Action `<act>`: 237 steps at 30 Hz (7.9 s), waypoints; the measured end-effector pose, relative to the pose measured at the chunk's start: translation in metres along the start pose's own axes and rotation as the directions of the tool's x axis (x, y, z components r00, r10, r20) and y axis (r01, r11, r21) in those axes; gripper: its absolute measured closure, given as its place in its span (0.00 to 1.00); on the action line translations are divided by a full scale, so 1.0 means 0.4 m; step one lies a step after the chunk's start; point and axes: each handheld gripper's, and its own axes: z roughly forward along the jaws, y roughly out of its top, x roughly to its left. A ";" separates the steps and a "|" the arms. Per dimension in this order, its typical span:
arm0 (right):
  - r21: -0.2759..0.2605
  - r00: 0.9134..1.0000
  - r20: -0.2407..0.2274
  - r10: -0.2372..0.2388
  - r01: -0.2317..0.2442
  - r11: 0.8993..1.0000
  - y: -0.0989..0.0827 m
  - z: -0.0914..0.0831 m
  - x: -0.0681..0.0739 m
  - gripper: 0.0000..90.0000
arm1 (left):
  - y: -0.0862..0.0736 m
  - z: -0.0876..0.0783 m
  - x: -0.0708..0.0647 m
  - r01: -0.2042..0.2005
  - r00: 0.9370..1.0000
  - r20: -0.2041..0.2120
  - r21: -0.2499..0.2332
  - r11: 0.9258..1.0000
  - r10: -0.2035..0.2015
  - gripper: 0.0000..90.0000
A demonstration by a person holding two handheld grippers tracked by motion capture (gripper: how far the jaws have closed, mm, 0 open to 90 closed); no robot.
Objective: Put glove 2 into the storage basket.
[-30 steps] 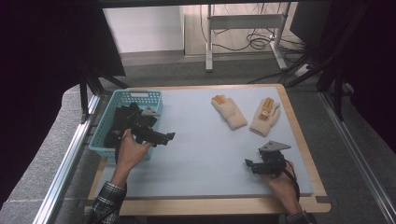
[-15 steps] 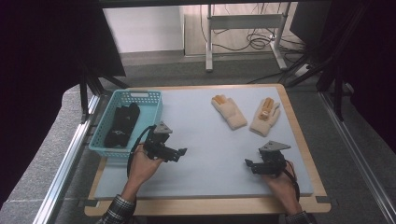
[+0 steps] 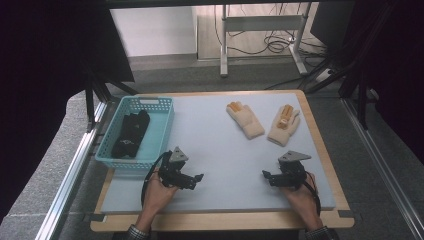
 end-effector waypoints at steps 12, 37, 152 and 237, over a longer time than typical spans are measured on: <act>0.000 1.000 -0.003 0.003 -0.003 1.000 0.000 0.000 -0.001 0.22 | -0.079 0.027 -0.002 0.025 0.998 -0.054 0.048 0.999 -0.022 0.02; -0.020 0.997 -0.052 0.050 -0.051 0.998 0.010 -0.021 -0.021 0.63 | -0.085 0.026 0.002 0.042 0.997 -0.067 0.054 0.998 -0.039 0.01; 0.028 0.980 -0.191 -0.052 0.058 0.998 0.196 0.057 0.047 0.86 | -0.086 0.026 0.002 0.043 0.997 -0.068 0.054 0.998 -0.039 0.01; -0.040 0.959 0.200 0.202 -0.198 0.979 0.196 0.208 -0.356 0.43 | -0.086 0.025 0.003 0.039 0.997 -0.067 0.057 0.998 -0.035 0.01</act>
